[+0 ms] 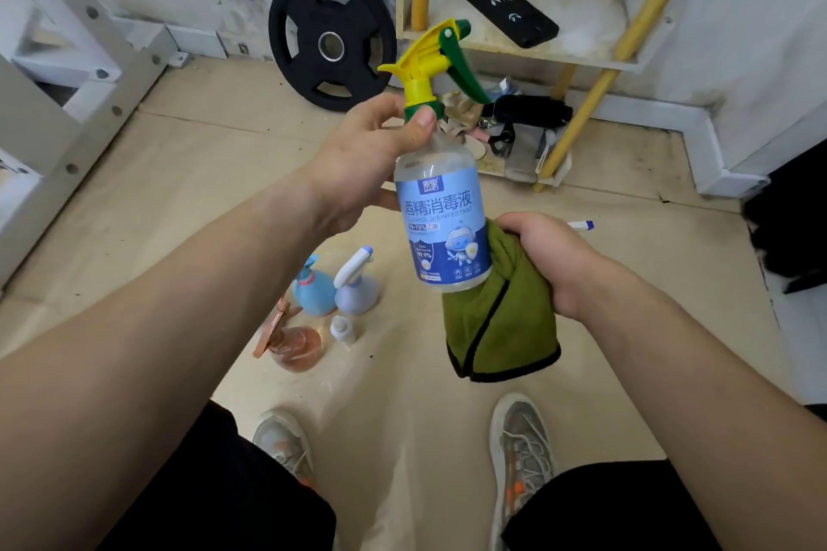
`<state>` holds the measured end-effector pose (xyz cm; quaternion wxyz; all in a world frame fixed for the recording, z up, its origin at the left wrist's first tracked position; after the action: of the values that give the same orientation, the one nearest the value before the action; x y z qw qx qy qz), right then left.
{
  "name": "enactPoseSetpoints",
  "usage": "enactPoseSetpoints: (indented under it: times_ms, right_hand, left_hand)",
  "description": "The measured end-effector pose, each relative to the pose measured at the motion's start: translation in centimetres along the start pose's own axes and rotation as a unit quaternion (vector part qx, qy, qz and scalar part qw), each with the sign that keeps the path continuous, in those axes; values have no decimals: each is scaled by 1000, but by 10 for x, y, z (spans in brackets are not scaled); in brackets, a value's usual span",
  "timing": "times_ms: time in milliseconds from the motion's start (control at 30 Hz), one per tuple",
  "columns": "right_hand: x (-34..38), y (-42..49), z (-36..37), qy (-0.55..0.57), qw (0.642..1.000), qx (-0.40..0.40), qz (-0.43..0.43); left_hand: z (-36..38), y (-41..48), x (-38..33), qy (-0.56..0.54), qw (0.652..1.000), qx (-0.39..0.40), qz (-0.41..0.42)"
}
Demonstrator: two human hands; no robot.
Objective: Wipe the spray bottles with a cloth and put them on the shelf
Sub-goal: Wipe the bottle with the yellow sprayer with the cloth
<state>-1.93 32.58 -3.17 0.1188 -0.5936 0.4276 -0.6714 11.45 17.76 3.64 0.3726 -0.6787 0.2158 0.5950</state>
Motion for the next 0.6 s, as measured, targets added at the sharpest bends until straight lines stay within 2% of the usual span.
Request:
enactPoseSetpoints:
  times_ms: [67, 200, 267, 333, 400, 467, 600]
  right_hand:
    - [14, -2, 2, -91, 989, -53, -106]
    - [39, -17, 7, -228, 924, -144, -270]
    - [50, -28, 10, -280, 876, -189, -345]
    - [55, -39, 20, -357, 805, -232, -413]
    - [49, -46, 33, -447, 719, -292, -446]
    - [35, -50, 48, -534, 649, -321, -437]
    - [2, -52, 70, -640, 563, -332, -403]
  left_hand:
    - [4, 0, 6, -3, 1000, -23, -16]
    - [13, 0, 18, -16, 997, -60, -53]
    - [17, 0, 22, -38, 994, -78, -64]
    - [19, 1, 25, -60, 990, -102, -72]
    - [19, 2, 28, -76, 986, -127, -82]
    - [16, 3, 29, -80, 981, -151, -92]
    - [9, 3, 33, -68, 973, -191, -107]
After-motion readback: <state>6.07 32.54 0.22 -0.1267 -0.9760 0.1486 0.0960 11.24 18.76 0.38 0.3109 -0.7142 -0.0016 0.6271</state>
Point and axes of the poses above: each hand's wrist, its own y-axis towards the middle knuckle, its own z-axis out of the palm, x = y × z, the point moved 4 cm from there along y, towards the middle knuckle, and after that the axes turned 5 degrees about x, right-handed, at the moved point
